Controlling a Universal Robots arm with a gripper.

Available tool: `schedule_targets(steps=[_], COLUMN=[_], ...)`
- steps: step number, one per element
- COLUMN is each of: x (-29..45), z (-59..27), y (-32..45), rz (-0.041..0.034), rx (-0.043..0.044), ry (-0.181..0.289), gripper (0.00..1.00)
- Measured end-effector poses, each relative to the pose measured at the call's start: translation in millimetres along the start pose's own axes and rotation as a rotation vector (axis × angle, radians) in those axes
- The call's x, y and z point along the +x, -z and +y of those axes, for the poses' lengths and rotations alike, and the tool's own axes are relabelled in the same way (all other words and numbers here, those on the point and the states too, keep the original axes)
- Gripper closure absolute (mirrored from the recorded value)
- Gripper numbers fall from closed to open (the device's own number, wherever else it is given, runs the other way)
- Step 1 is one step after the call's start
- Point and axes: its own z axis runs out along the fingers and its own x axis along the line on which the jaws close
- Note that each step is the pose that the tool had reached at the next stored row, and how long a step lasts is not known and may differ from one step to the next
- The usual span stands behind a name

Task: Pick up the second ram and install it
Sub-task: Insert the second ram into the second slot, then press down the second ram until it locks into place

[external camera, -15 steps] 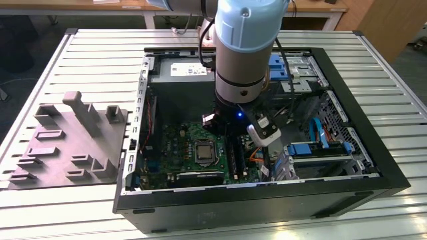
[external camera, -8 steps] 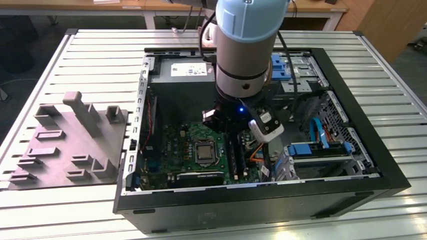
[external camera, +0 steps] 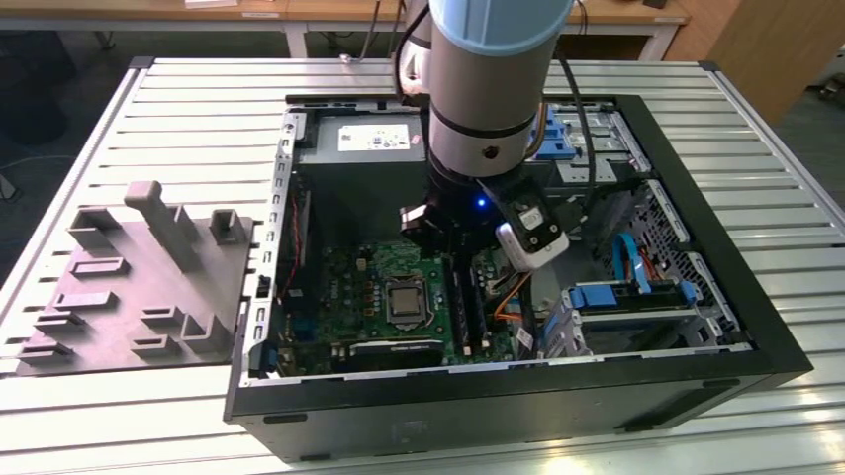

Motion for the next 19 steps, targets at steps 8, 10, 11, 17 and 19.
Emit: schedule_targets(steps=[8,10,11,17,19], x=[0.0,0.0,-0.1,-0.2,-0.2], z=[0.0,0.0,0.0,0.2,0.2], y=[0.7,0.8,0.9,3.7,3.9], rz=[0.0000,0.0000,-0.0001,0.0000,0.0000], rx=[-0.0001,-0.0001,-0.0001,-0.0001,-0.0001], ry=[0.000,0.000,0.000,0.000,0.000], gripper=[0.81,0.87,0.90,0.90,0.90])
